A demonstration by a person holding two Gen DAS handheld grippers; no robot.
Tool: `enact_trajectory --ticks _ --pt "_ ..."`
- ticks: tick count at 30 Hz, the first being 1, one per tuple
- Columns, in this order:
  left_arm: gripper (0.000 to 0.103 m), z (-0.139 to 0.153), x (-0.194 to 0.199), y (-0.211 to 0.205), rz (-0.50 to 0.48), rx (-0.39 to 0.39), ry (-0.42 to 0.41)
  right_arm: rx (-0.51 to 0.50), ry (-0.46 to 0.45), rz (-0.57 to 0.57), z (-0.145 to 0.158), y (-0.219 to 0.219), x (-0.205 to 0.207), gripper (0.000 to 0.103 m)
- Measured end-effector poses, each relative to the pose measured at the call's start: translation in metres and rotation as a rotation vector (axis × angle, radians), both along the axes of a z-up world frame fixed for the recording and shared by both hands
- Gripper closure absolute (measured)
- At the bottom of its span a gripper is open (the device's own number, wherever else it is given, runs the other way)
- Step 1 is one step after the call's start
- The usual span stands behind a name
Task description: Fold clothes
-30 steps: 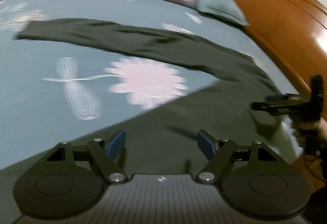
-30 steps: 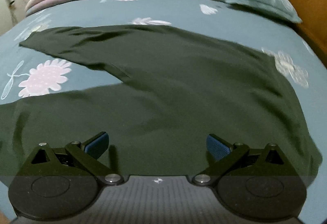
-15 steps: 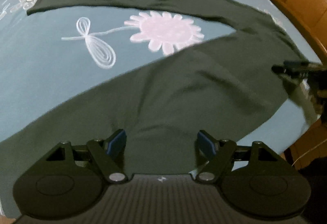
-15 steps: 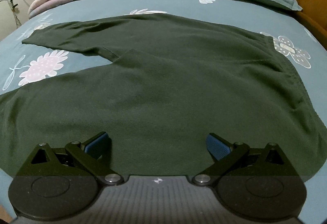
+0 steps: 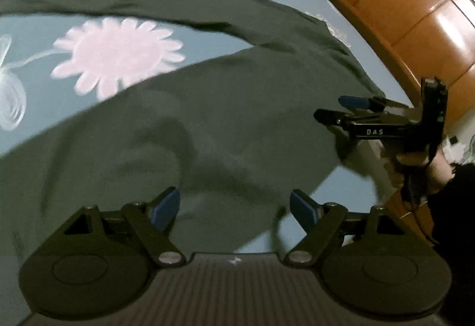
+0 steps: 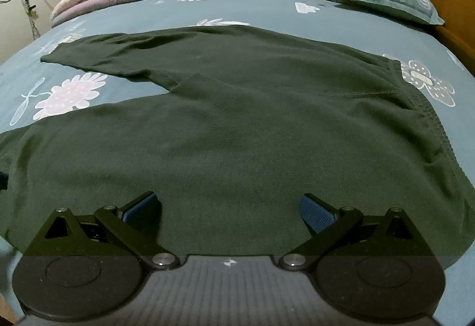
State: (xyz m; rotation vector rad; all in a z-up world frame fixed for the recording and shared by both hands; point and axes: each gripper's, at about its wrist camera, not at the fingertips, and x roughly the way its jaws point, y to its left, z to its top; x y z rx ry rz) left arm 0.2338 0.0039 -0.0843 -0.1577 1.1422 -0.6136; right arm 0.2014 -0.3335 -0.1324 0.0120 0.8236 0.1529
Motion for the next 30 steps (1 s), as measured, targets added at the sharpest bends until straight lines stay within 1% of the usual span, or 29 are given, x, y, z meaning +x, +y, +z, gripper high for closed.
enact_trajectory --ticks 2,4,5,7,8,10,12,14,16,17,18,20,21,23,25,28,30 --pt "0.022 0.006 0.0 0.004 0.036 0.031 -0.012 0.004 -0.003 0.004 0.003 -0.001 0.001 0.0" --pt "0.022 0.017 0.006 0.002 0.07 0.051 -0.07 0.009 -0.003 0.006 0.007 -0.002 0.003 0.0" --pt "0.021 0.023 0.009 0.0 0.087 0.049 -0.105 0.012 -0.003 0.007 0.009 -0.002 0.003 0.0" --pt "0.021 0.028 0.017 -0.005 0.112 0.041 -0.143 0.015 -0.013 0.008 0.014 -0.003 0.005 0.0" --pt "0.021 0.03 0.021 -0.008 0.125 0.037 -0.159 0.008 -0.044 0.005 0.018 -0.005 0.006 0.0" --pt "0.021 0.028 0.028 -0.016 0.132 0.045 -0.156 -0.008 -0.065 0.006 0.02 -0.009 0.01 0.0" --pt "0.021 0.024 0.03 -0.024 0.128 0.075 -0.148 -0.028 -0.038 0.004 0.015 -0.012 0.014 0.0" --pt "0.021 0.021 0.026 -0.028 0.148 0.127 -0.14 -0.032 0.003 0.024 0.005 -0.016 0.013 0.0" --pt "0.021 0.018 0.022 -0.031 0.171 0.18 -0.132 -0.023 -0.023 0.044 -0.001 -0.019 0.004 0.0" --pt "0.021 0.016 0.019 -0.033 0.183 0.206 -0.128 -0.018 -0.02 0.047 0.0 -0.02 0.003 0.0" --pt "0.021 0.019 0.017 -0.035 0.2 0.223 -0.136 -0.009 -0.018 0.051 0.002 -0.021 0.003 0.0" --pt "0.021 0.03 0.012 -0.037 0.243 0.248 -0.184 0.028 -0.012 0.061 0.01 -0.023 0.009 0.0" --pt "0.02 0.037 0.009 -0.038 0.264 0.262 -0.214 0.047 -0.018 0.07 0.016 -0.023 0.013 0.0" --pt "0.019 0.049 0.004 -0.04 0.304 0.285 -0.27 0.088 -0.077 0.11 0.031 -0.017 0.027 0.0" --pt "0.019 0.059 -0.002 -0.041 0.334 0.301 -0.31 0.118 -0.128 0.165 0.043 -0.004 0.046 0.0" --pt "0.018 0.069 -0.011 -0.038 0.364 0.326 -0.344 0.179 -0.184 0.249 0.053 0.026 0.084 0.0" --pt "0.018 0.073 -0.018 -0.034 0.387 0.337 -0.356 0.221 -0.18 0.297 0.05 0.049 0.114 0.0"
